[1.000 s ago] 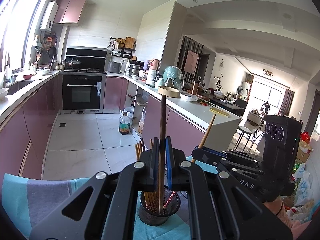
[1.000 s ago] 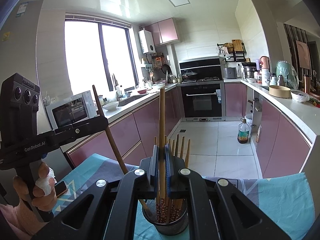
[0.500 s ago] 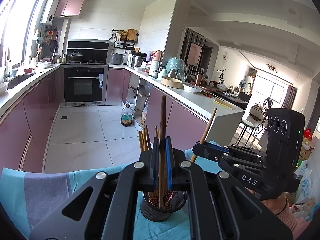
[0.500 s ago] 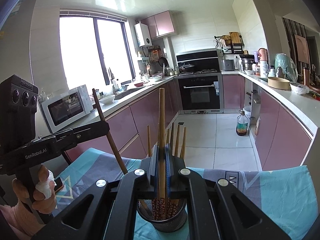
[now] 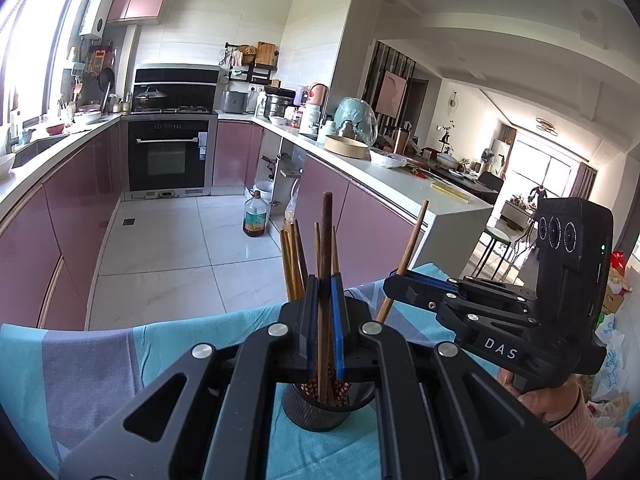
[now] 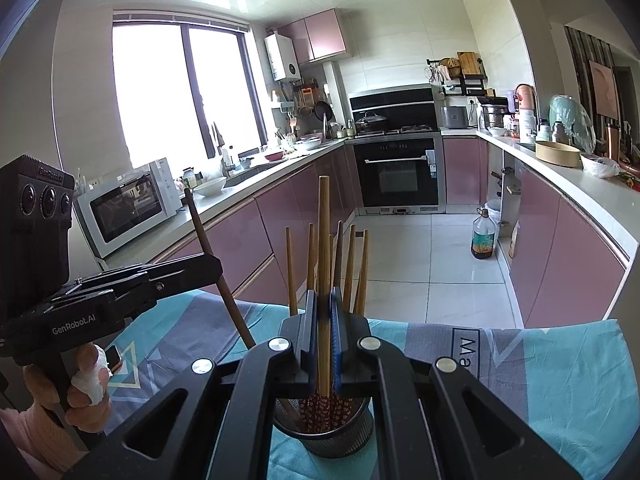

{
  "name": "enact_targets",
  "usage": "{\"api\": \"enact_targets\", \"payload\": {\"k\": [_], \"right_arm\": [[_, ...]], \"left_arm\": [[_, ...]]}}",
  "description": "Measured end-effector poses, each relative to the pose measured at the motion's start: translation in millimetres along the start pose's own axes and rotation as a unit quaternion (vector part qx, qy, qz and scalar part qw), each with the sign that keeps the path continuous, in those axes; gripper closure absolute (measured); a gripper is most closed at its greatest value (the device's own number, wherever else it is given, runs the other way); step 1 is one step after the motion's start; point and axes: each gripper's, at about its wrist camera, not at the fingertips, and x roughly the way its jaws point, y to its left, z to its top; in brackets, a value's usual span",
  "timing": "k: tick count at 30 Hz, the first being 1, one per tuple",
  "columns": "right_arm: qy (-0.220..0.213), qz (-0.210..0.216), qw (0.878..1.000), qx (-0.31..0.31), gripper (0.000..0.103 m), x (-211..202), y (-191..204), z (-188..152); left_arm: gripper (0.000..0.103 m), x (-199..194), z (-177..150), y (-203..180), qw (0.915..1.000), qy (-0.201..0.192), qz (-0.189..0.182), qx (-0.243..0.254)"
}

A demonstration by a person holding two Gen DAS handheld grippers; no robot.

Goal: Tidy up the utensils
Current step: 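Open the right tool to release its chopstick while the left tool releases its chopstick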

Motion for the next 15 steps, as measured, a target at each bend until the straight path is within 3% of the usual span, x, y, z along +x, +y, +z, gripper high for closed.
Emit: {"api": "enact_targets", "payload": {"k": [15], "right_arm": [[0.015, -0.006, 1.000, 0.000, 0.098, 14, 0, -1]], "left_arm": [[0.096, 17, 7, 5, 0.9998, 0.018, 0.006, 0.002]]}}
